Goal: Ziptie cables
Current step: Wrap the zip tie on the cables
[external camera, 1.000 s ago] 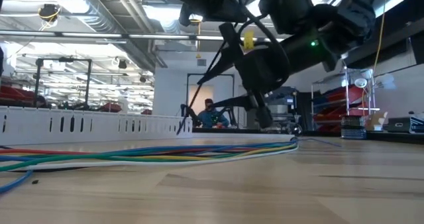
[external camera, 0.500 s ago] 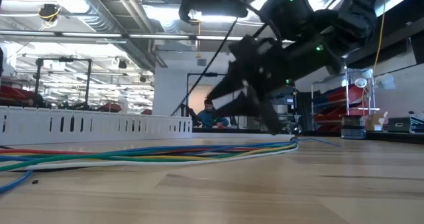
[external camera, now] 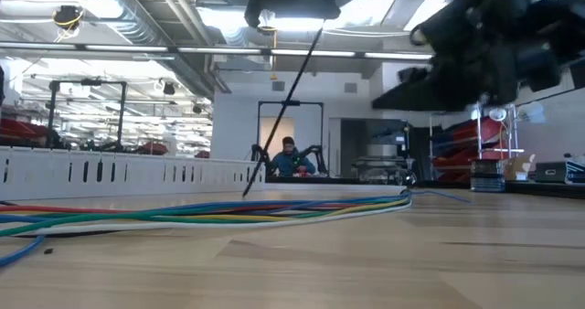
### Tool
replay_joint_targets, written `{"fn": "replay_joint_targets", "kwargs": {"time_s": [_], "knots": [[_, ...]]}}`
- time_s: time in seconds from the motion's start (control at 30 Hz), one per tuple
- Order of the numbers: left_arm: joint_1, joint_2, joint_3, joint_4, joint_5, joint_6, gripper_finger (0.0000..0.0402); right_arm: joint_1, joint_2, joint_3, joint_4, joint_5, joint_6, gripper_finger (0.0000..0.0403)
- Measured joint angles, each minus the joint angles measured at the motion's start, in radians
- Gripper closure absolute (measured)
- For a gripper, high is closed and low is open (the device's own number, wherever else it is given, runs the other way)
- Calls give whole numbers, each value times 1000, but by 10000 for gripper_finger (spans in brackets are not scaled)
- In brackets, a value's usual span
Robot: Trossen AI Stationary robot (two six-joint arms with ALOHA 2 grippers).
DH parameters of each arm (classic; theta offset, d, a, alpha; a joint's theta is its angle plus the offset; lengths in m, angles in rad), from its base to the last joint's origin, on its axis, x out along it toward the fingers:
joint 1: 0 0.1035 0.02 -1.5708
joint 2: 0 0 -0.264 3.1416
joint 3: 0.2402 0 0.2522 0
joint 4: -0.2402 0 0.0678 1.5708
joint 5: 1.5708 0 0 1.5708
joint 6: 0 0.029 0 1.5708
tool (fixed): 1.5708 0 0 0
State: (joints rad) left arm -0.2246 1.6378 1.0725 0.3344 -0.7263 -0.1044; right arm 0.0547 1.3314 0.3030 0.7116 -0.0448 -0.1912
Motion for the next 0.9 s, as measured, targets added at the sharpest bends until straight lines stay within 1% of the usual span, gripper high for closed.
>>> {"fn": "replay_joint_targets", "kwargs": {"time_s": [0.1,0.2,0.27,0.33,0.47,0.6,0.7,0.77,0.9], "knots": [[7,0,0,7,54,-102,402,-5,-57,-25,-5,18,40,231],[10,0,0,32,109,-201,401,-5,-52,-25,-9,63,73,222],[10,0,0,60,136,-245,402,-17,-32,-14,-2,67,79,208],[9,0,0,84,160,-284,402,-32,-14,-13,-11,30,82,190],[9,-2,0,79,167,-333,402,-54,22,-7,26,-121,116,156],[11,-2,0,77,166,-347,402,-55,78,-8,24,-199,111,137],[18,5,0,66,165,-370,402,-53,136,-7,49,-217,99,135],[22,24,0,68,165,-383,401,-42,174,-8,63,-236,76,135],[32,82,-3,62,163,-403,402,-6,228,-8,114,-236,55,134]]}}
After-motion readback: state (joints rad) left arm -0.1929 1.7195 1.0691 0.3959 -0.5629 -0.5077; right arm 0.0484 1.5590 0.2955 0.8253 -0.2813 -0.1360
